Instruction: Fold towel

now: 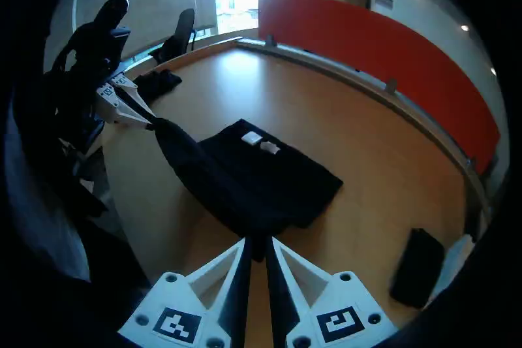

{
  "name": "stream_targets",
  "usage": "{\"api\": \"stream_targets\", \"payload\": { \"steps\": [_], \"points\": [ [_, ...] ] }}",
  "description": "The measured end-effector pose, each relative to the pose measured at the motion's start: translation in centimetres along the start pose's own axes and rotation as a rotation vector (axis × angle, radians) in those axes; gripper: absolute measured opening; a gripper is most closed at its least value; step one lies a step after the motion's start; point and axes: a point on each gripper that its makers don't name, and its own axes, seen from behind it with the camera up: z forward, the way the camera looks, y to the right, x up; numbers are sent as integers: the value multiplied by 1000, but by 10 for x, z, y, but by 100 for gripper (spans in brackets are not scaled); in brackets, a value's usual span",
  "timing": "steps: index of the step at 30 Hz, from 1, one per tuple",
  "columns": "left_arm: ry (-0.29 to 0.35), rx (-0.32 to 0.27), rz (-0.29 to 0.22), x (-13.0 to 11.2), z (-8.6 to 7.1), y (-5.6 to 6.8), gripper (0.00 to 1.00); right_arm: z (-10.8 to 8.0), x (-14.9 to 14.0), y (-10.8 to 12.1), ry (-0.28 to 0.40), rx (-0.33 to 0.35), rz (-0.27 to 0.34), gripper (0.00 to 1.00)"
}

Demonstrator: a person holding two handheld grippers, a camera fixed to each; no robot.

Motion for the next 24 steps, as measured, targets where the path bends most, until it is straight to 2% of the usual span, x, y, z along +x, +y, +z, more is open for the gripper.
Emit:
{"api": "stream_targets", "payload": {
  "steps": [12,18,24],
  "points": [
    [10,8,1,8,3,-3,15,5,3,7,-7,-7,-17,14],
    [25,25,0,22,12,-13,15,16,14,22,-5,-25,-28,14],
    [34,45,-4,38,28,-27,15,34,23,43,-10,-46,-26,14]
  ]
}}
